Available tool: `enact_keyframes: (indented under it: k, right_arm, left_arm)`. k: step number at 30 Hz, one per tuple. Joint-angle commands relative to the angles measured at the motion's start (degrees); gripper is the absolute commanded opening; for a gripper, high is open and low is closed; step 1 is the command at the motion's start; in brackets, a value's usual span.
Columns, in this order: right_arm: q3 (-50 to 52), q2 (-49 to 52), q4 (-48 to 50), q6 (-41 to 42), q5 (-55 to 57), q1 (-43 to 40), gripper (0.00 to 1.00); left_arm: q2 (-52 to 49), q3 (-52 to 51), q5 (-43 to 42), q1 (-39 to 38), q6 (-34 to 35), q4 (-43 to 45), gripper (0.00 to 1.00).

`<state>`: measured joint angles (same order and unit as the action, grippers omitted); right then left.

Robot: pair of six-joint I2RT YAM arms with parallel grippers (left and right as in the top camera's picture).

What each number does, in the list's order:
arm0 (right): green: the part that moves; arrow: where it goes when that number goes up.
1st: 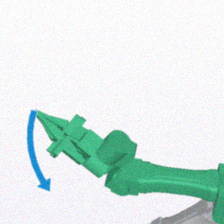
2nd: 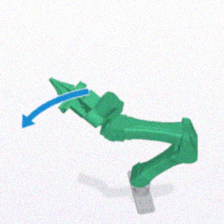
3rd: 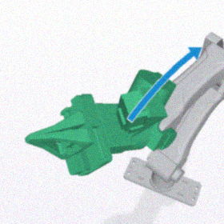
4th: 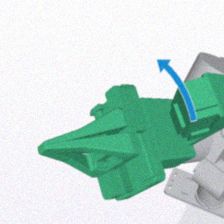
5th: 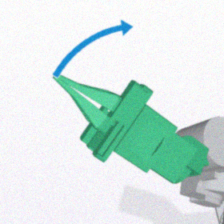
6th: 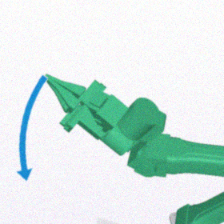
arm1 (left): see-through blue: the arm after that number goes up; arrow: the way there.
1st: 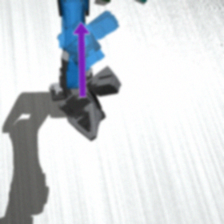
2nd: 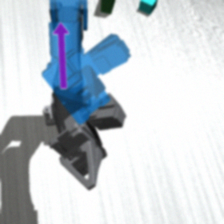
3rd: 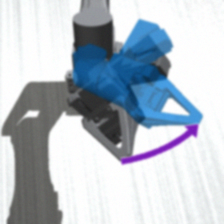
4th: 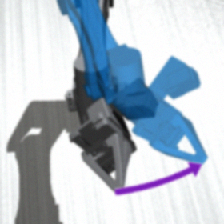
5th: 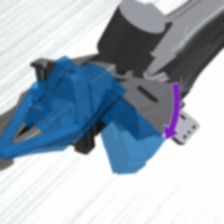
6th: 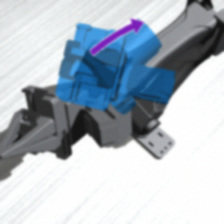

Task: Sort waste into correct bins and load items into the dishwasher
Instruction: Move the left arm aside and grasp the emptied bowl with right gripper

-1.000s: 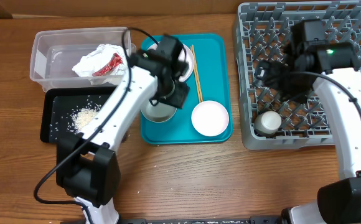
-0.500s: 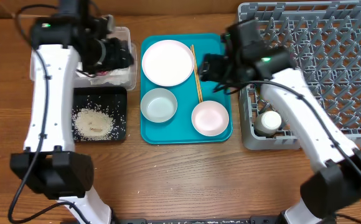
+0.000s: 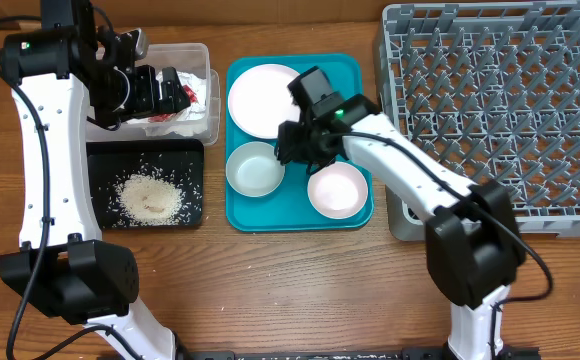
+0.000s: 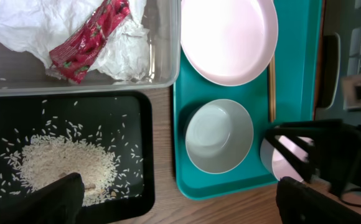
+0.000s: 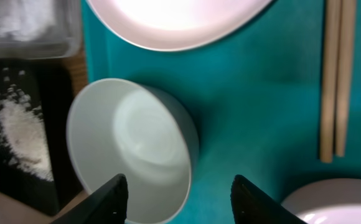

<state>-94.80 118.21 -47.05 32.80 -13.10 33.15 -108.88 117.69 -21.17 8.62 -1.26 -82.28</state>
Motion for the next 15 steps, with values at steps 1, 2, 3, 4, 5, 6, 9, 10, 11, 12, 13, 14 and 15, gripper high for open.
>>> enact_keyframes:
  k: [1, 2, 3, 4, 5, 6, 9, 10, 11, 12, 13, 14, 15]
  right_arm:
    - [-0.09, 2.82, 0.52, 0.28, 0.13, 0.96, 0.55]
    - [-0.09, 3.54, 0.5, 0.28, 0.13, 1.16, 0.53]
    - [-0.09, 4.13, 0.52, 0.28, 0.15, 1.27, 0.52]
    - [-0.09, 4.42, 0.5, 0.28, 0.15, 1.29, 0.5]
    - [-0.09, 4.83, 0.57, 0.28, 0.17, 1.29, 0.48]
    - [-0.09, 5.09, 0.74, 0.26, 0.17, 1.29, 0.46]
    - [-0.02, 5.73, 0.7, 0.28, 2.08, 1.31, 0.35]
    - [-0.02, 5.88, 0.68, 0.28, 2.58, 1.31, 0.34]
    - [-0.02, 6.08, 0.72, 0.28, 2.89, 1.29, 0.31]
    - [-0.02, 6.12, 0.74, 0.28, 3.04, 1.29, 0.29]
    - [-0.02, 6.12, 0.81, 0.28, 3.19, 1.31, 0.26]
    - [-0.02, 6.12, 0.98, 0.28, 3.19, 1.31, 0.24]
    - [-0.02, 6.12, 1.14, 0.28, 3.17, 1.31, 0.18]
  left_arm:
    - [0.13, 1.16, 0.81, -0.07, -1.55, 0.59, 1.0]
    - [0.13, 1.16, 0.81, -0.07, -1.55, 1.03, 1.0]
    - [0.13, 1.16, 0.81, -0.07, -1.55, 1.51, 1.0]
    - [0.13, 1.16, 0.81, -0.09, -1.55, 1.99, 1.0]
    - [0.13, 1.16, 0.81, -0.07, -1.55, 2.21, 1.0]
    - [0.13, 1.16, 0.81, -0.07, -1.55, 2.16, 1.0]
    - [0.13, 1.18, 0.81, -0.07, -1.55, 2.19, 1.0]
    - [0.13, 1.16, 0.81, -0.07, -1.57, 2.16, 1.0]
    - [0.13, 1.16, 0.81, -0.07, -1.55, 2.19, 1.0]
    - [0.13, 1.16, 0.79, -0.07, -1.55, 2.19, 1.0]
    - [0.13, 1.16, 0.81, -0.07, -1.55, 2.19, 1.0]
    - [0.13, 1.16, 0.81, -0.07, -1.55, 2.19, 1.0]
    - [0.13, 1.16, 0.81, -0.07, -1.55, 2.19, 1.0]
